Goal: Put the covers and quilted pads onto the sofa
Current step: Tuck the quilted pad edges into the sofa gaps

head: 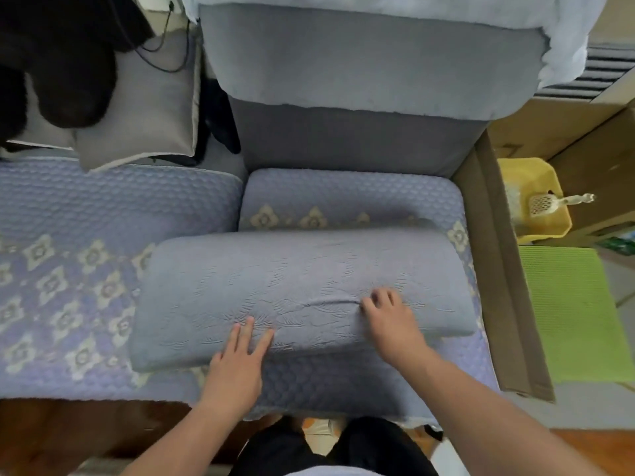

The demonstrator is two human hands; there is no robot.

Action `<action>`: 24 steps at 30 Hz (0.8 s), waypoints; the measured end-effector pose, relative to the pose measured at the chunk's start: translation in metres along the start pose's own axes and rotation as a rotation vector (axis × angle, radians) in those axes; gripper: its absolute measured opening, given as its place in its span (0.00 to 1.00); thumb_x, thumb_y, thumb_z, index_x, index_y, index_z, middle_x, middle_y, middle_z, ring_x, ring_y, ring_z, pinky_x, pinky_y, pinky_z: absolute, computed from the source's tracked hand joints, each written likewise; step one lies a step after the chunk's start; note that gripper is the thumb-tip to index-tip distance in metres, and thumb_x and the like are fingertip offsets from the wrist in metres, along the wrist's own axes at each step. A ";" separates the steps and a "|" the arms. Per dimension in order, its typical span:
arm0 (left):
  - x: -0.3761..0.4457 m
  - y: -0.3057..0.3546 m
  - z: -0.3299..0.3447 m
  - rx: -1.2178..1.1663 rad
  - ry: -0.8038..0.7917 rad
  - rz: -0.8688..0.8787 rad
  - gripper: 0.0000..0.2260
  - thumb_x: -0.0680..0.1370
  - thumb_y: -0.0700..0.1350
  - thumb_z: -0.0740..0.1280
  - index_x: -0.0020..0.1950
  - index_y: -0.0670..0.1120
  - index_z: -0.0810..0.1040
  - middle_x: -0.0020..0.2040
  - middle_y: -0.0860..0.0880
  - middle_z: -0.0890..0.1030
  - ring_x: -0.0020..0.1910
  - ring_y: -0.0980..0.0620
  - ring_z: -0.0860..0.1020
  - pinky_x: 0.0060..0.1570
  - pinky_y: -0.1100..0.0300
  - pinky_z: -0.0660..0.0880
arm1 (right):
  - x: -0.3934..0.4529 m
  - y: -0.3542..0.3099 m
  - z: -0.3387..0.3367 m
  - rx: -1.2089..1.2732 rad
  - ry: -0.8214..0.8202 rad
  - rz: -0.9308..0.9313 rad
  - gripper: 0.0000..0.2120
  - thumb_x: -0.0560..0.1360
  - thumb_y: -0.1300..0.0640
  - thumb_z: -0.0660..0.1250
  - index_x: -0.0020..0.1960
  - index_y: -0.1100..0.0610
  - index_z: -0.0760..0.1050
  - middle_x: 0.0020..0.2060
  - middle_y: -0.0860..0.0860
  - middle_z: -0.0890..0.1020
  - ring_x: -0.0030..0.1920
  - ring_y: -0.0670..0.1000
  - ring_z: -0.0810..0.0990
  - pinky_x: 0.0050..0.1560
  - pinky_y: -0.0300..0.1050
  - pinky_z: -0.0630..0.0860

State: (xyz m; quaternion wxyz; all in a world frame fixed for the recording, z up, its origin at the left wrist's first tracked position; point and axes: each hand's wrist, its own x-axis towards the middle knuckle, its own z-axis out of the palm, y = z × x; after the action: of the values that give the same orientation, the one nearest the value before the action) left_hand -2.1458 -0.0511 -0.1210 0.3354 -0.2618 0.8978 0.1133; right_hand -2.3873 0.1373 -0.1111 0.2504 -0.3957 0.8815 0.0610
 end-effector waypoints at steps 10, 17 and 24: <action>0.005 -0.029 -0.029 -0.051 -0.099 0.104 0.23 0.80 0.53 0.58 0.75 0.65 0.63 0.77 0.53 0.59 0.75 0.48 0.62 0.73 0.40 0.58 | -0.057 0.002 0.035 -0.114 -0.036 -0.080 0.11 0.60 0.60 0.79 0.36 0.52 0.77 0.43 0.50 0.74 0.44 0.54 0.73 0.44 0.47 0.69; 0.024 -0.036 -0.033 -0.046 -0.045 0.173 0.14 0.80 0.53 0.59 0.65 0.61 0.70 0.65 0.57 0.71 0.66 0.53 0.70 0.70 0.43 0.58 | 0.045 -0.008 -0.059 0.207 0.023 0.053 0.16 0.82 0.45 0.58 0.46 0.54 0.76 0.49 0.58 0.82 0.52 0.61 0.80 0.46 0.49 0.71; 0.013 -0.016 0.000 -0.067 0.076 0.084 0.11 0.68 0.51 0.71 0.49 0.59 0.78 0.49 0.55 0.76 0.51 0.49 0.79 0.59 0.36 0.67 | 0.173 0.010 -0.092 0.149 -0.081 0.056 0.27 0.81 0.41 0.54 0.76 0.51 0.64 0.74 0.55 0.68 0.73 0.61 0.64 0.72 0.56 0.64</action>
State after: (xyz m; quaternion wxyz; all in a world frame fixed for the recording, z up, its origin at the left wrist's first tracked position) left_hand -2.1453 -0.0694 -0.1297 0.2870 -0.2391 0.9159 0.1471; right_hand -2.5283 0.0004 -0.1171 0.3130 -0.3481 0.8835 0.0182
